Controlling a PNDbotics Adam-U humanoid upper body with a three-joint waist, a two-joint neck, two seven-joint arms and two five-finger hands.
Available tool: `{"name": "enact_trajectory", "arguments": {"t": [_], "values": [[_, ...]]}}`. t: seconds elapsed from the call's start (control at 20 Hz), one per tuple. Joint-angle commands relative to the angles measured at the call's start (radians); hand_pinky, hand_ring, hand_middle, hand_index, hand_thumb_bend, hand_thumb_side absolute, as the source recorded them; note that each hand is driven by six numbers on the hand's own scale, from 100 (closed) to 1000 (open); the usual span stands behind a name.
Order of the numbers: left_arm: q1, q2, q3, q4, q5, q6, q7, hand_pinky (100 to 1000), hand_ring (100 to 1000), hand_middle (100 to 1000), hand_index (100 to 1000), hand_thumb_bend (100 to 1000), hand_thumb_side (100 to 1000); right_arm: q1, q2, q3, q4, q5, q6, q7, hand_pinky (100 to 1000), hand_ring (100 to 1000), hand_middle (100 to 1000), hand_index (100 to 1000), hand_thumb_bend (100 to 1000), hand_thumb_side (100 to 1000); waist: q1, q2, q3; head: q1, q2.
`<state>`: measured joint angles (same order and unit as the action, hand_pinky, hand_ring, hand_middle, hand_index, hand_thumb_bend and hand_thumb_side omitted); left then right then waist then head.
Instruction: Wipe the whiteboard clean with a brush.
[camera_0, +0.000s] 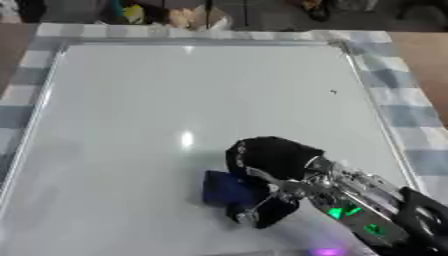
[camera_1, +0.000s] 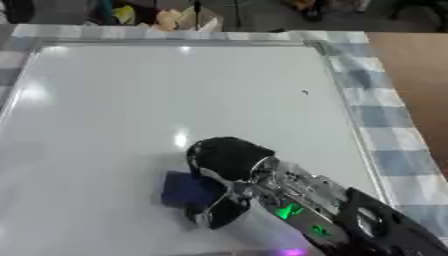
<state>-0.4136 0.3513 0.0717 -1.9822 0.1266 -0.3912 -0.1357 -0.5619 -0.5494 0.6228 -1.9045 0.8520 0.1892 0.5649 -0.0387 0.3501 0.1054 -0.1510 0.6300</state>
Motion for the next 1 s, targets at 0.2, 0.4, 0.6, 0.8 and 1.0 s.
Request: {"name": "enact_trajectory", "arguments": {"t": [0.2,0.4,0.6,0.8,1.0], "values": [[-0.008,0.009,-0.001,-0.018,0.001,0.002,-0.004,415,582,552,732,140,984,-0.006,-0.005,-0.007,-0.003,-0.011,0.002,-0.012,633,812,575,100,232,296,0.004,-0.015,-0.001,-0.001,-0.012],[-0.009,0.010,-0.001,-0.018,0.002,0.002,-0.003,414,582,552,732,140,985,-0.007,-0.005,-0.007,-0.005,-0.015,0.003,-0.016,632,808,570,100,205,286,0.004,-0.015,-0.002,-0.001,-0.013],[-0.009,0.010,-0.002,-0.018,0.004,0.003,-0.004,414,582,552,732,141,985,-0.008,-0.009,-0.010,-0.010,-0.022,0.006,-0.017,629,802,562,100,179,276,0.004,-0.017,-0.003,-0.001,-0.014],[-0.007,0.009,-0.003,-0.018,0.005,0.005,-0.006,412,581,551,732,141,985,-0.008,-0.014,-0.015,-0.018,-0.032,0.012,-0.021,626,799,556,100,142,274,0.005,-0.018,-0.004,-0.002,-0.016],[-0.007,0.010,-0.002,-0.018,0.007,0.004,-0.006,411,582,552,732,141,984,-0.009,-0.022,-0.021,-0.032,-0.042,0.017,-0.023,625,797,553,100,134,275,0.006,-0.019,-0.005,-0.002,-0.015]]}}
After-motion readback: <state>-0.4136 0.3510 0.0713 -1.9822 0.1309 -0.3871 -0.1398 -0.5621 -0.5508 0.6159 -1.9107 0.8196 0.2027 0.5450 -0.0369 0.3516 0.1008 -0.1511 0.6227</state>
